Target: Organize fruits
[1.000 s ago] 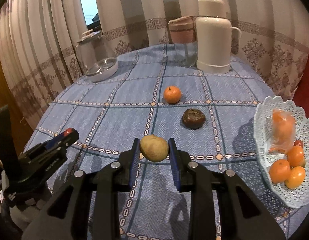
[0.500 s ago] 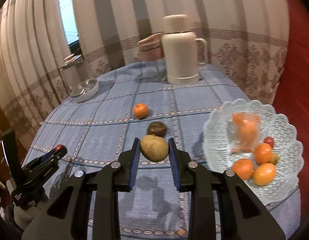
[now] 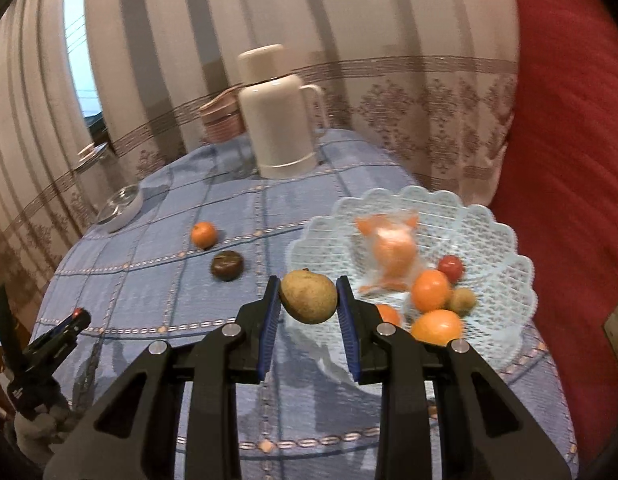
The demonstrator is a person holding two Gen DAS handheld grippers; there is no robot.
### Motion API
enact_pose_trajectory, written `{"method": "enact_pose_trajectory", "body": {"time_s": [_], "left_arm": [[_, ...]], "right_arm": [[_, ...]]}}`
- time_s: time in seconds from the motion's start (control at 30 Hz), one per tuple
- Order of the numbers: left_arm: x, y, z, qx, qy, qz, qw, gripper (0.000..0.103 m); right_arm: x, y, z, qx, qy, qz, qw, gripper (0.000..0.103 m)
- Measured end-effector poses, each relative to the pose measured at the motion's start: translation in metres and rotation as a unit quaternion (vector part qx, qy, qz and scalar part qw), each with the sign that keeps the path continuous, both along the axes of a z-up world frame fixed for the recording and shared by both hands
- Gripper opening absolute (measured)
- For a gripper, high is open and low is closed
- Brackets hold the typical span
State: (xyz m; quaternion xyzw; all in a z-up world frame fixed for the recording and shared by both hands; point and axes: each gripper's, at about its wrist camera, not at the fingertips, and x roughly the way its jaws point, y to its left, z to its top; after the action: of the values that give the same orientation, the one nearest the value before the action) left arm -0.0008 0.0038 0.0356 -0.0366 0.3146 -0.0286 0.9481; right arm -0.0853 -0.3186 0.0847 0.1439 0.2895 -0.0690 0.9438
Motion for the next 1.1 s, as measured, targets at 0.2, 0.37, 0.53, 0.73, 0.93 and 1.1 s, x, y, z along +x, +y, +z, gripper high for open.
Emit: {"method": "enact_pose_trajectory", "body": {"time_s": [0.2,0.37,0.53,0.73,0.93,1.1], "left_arm": [[-0.008,-0.011,0.001,0.003,-0.001,-0.011,0.9999,0.030],[-0.012,-0.023,0.003,0.008,0.000,-0.024,0.9997,0.030],[-0.016,-0.033,0.007,0.011,-0.002,-0.035,0.9993,0.030],[-0.017,-0.043,0.010,0.014,-0.002,-0.045,0.9989,0.030],[-0.018,-0.054,0.013,0.017,-0.001,-0.056,0.9983,0.030],[-0.018,-0.065,0.020,0.017,-0.006,-0.072,0.9972,0.030]], "right_arm": [[-0.015,-0.031,-0.001,0.014,-0.003,-0.033,0.999,0.029],[-0.024,-0.051,-0.006,0.026,0.000,-0.049,0.998,0.029],[-0.026,-0.062,-0.017,0.039,0.011,-0.053,0.998,0.029],[-0.024,-0.055,-0.026,0.047,0.020,-0.034,0.998,0.029],[-0.025,-0.058,-0.031,0.066,0.017,-0.034,0.997,0.055],[-0.032,-0.067,-0.023,0.064,-0.007,-0.049,0.997,0.056]]}}
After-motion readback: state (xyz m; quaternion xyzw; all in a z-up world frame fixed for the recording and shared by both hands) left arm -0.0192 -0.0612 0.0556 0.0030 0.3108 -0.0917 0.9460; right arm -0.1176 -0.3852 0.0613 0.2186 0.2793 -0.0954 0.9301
